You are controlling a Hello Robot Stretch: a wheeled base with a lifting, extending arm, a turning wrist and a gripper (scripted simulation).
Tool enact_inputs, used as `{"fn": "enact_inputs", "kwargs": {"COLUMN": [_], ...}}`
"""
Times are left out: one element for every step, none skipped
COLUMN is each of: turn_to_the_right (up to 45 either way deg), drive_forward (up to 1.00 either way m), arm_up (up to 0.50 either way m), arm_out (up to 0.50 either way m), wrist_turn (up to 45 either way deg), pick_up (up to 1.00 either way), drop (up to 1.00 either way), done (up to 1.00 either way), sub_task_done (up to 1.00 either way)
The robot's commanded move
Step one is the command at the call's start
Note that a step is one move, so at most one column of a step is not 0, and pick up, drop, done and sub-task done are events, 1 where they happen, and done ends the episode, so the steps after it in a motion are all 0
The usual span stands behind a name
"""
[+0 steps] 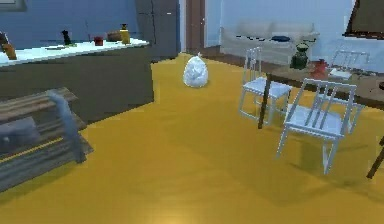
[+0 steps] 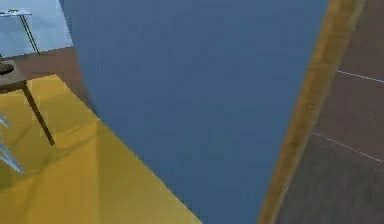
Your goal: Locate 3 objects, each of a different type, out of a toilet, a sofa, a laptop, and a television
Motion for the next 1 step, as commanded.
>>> {"fn": "enact_inputs", "kwargs": {"turn_to_the_right": [0.0], "drive_forward": [1.0], "arm_up": [0.0], "arm_out": [0.0], "wrist_turn": [0.0], "pick_up": [0.0], "drop": [0.0], "done": [0.0], "sub_task_done": [0.0]}}
